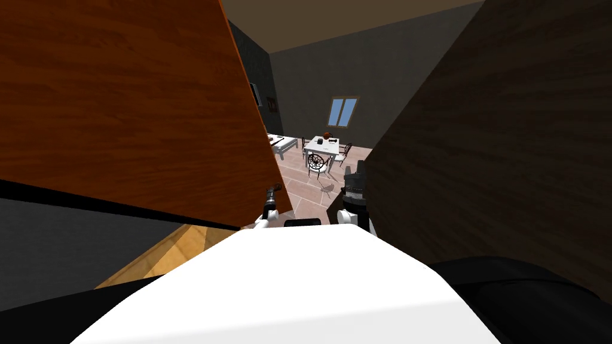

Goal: Push the door open

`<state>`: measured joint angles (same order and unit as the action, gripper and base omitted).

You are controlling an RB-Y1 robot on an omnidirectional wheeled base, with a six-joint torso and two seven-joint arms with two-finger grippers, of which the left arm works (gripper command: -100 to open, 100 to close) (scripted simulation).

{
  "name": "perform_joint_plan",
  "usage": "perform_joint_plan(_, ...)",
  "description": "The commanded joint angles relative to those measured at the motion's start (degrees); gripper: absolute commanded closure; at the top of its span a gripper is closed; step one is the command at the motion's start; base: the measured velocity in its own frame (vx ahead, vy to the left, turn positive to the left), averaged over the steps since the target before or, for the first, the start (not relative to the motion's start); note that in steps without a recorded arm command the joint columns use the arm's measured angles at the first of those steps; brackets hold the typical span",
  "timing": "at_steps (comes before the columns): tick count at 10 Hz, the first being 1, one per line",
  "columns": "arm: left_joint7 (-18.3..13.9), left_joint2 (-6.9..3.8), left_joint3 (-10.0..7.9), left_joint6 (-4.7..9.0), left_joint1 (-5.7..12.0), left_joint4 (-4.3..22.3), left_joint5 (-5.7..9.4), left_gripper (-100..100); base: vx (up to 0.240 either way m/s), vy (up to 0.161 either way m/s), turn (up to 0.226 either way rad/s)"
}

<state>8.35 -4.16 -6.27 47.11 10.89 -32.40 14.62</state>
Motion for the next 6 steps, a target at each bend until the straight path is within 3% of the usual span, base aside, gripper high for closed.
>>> perform_joint_plan(1,1.2,-0.54,-1.59,0.74,0.50,-0.2,0.88,100,0.177,-0.023,0.074)
perform_joint_plan(2,1.2,-0.54,-1.59,0.74,0.50,-0.2,0.88,100,0.136,-0.004,0.031)
perform_joint_plan(6,4.6,0.67,-4.91,1.55,0.85,-0.2,2.98,100,0.199,-0.010,0.086)
